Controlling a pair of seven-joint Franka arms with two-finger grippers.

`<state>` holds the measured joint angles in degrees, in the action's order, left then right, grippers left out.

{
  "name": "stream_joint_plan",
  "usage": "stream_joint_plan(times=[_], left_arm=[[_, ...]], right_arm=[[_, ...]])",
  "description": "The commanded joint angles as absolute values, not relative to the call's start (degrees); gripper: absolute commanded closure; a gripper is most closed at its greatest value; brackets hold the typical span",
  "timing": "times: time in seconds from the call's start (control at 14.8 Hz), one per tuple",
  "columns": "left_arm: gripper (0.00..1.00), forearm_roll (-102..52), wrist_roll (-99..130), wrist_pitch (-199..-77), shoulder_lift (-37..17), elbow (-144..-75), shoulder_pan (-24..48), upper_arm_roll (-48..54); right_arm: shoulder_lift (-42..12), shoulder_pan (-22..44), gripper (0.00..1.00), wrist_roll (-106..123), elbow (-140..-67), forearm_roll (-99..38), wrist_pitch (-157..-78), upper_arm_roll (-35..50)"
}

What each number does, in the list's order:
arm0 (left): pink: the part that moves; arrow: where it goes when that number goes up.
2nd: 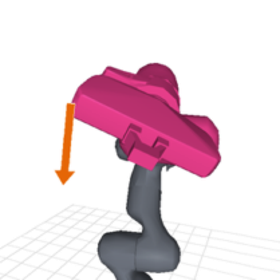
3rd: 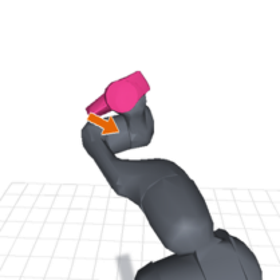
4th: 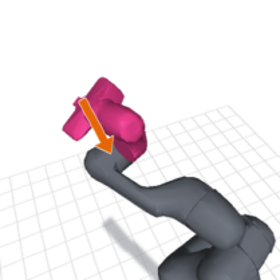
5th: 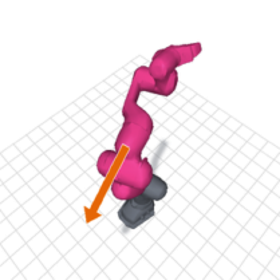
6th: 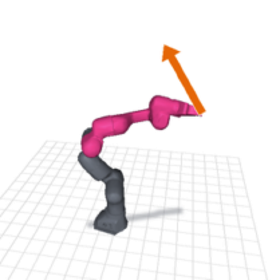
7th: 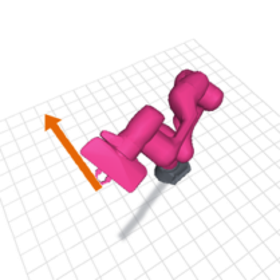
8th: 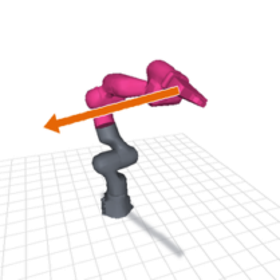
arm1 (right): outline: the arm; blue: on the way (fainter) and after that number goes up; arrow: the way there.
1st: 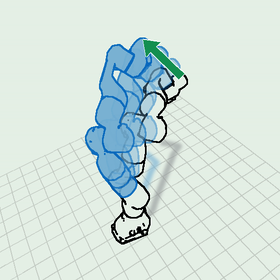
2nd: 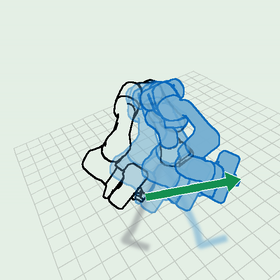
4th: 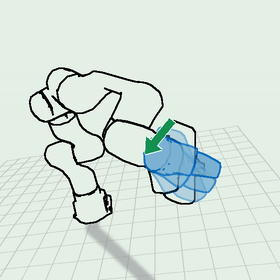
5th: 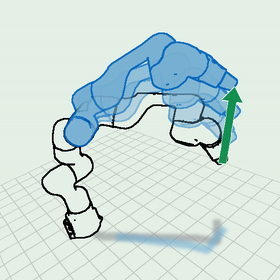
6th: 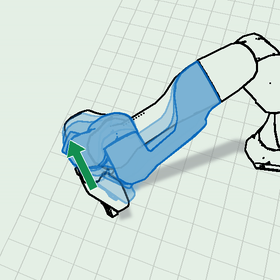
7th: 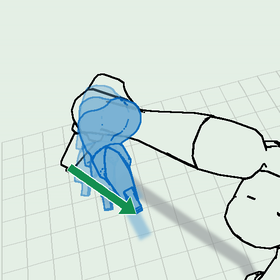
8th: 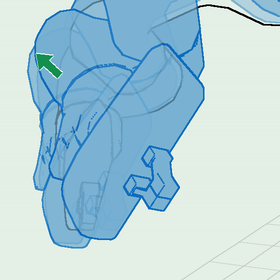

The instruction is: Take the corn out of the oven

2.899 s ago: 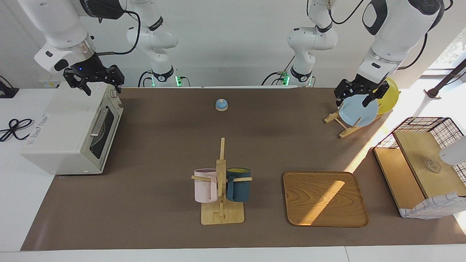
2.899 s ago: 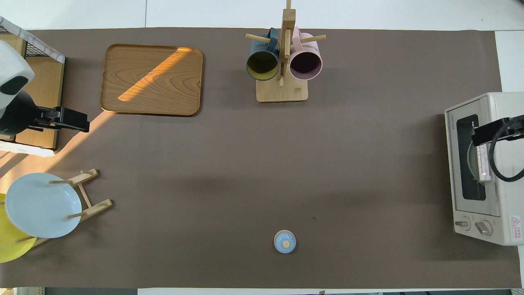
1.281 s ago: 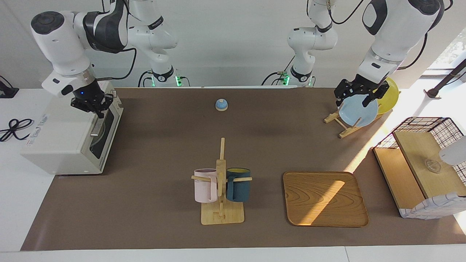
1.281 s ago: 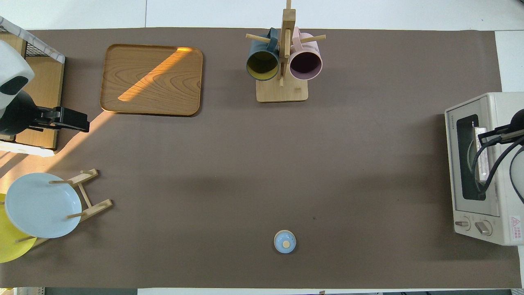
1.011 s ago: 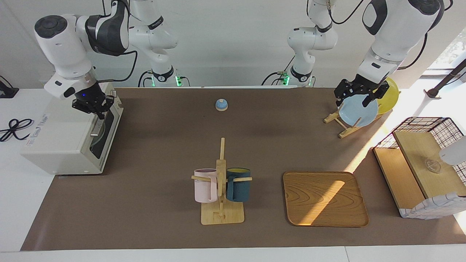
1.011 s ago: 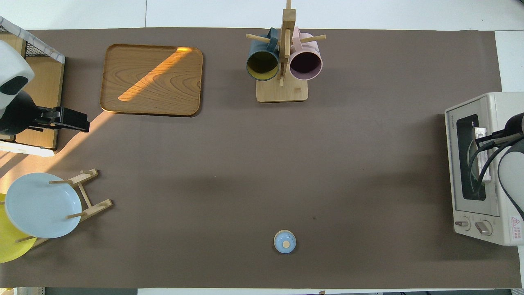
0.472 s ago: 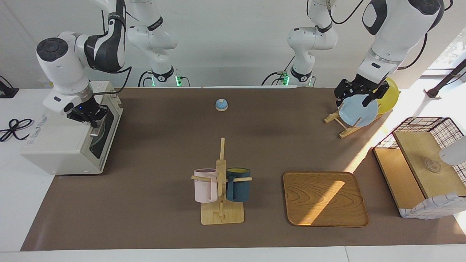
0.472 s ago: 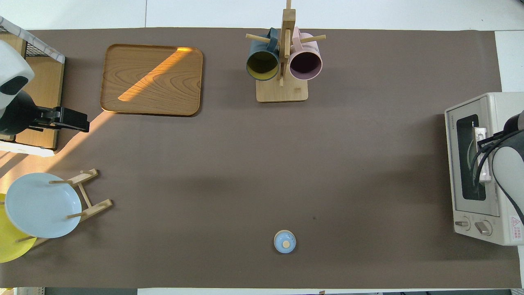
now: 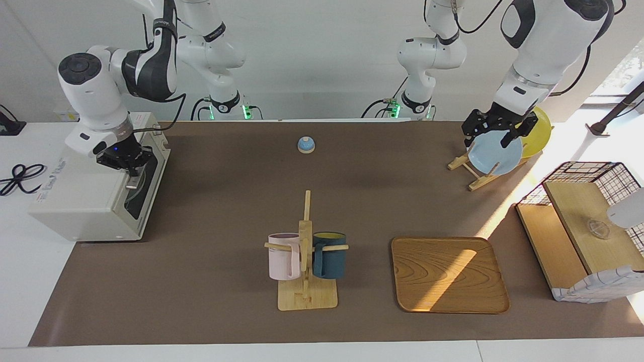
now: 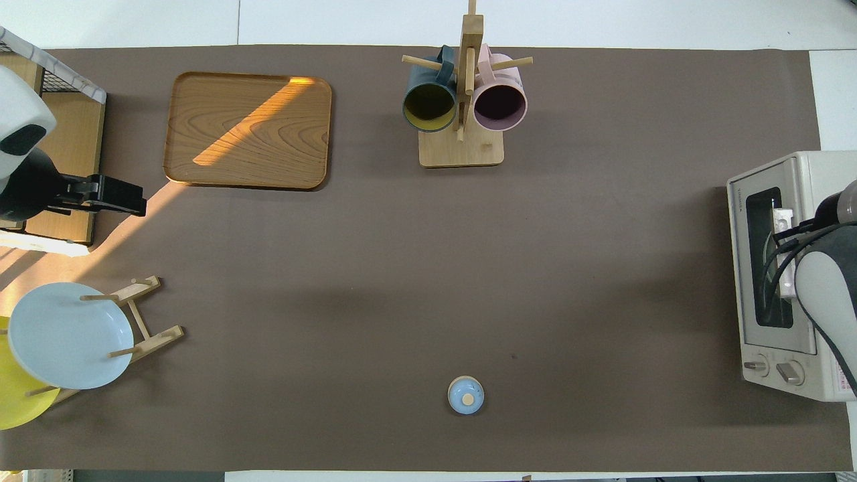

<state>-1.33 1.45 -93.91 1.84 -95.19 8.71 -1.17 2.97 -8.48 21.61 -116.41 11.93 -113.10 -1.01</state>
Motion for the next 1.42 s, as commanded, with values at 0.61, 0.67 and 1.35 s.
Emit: stream_joint_plan(times=[0.61, 0.67, 1.35], left_arm=[[0.00, -0.35, 1.67, -93.16, 2.11, -94.75, 8.96, -1.32], [0.00, -0.35, 1.76, -93.16, 2.11, -94.75, 8.88, -1.32], [0.00, -0.35, 1.67, -93.08, 2.02, -94.75, 8.88, -1.32]], right_arm=[[0.27, -5.45, 1.00, 18.99, -124.62, 8.79, -122.24, -0.62], [-0.69, -5.36, 1.00, 18.81, -125.06, 7.40, -123.91, -0.62], [-3.60, -1.06, 1.00, 16.35, -130.61, 3.09, -134.38, -0.53]])
